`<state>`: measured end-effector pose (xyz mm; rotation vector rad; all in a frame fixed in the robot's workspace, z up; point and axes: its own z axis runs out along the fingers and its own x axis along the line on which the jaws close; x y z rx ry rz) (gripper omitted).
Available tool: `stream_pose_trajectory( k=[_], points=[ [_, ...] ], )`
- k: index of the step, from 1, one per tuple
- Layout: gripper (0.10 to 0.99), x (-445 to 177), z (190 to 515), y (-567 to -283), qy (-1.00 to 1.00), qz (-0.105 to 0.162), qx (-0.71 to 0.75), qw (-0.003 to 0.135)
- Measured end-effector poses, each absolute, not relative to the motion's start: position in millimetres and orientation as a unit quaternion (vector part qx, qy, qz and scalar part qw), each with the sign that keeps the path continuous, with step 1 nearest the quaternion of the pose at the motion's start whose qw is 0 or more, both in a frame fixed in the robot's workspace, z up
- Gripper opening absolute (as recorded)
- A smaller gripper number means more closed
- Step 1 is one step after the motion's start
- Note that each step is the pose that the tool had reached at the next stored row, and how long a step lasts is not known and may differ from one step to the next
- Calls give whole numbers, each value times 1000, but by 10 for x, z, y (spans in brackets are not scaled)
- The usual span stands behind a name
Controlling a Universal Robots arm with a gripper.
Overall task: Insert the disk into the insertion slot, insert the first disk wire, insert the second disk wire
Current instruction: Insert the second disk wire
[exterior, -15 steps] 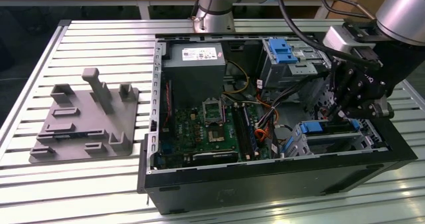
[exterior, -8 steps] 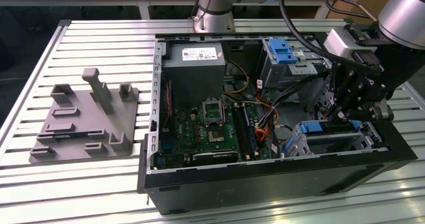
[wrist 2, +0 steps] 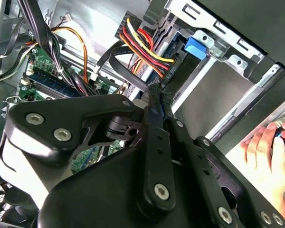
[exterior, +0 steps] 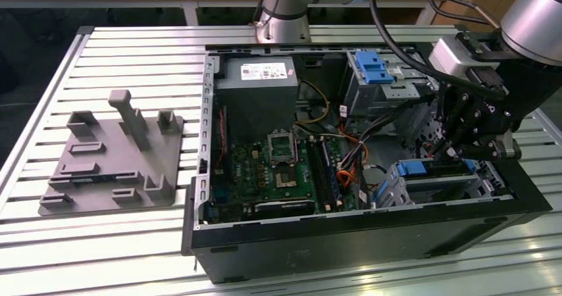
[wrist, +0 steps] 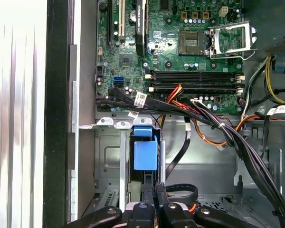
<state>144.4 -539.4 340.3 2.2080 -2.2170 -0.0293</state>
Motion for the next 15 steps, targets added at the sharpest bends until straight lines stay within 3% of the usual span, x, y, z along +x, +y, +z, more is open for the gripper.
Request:
stream_pose_trajectory(
  k=[15],
  points=[
    [145, 1453, 3379, -5396, -708, -10, 706, 7]
  ],
)
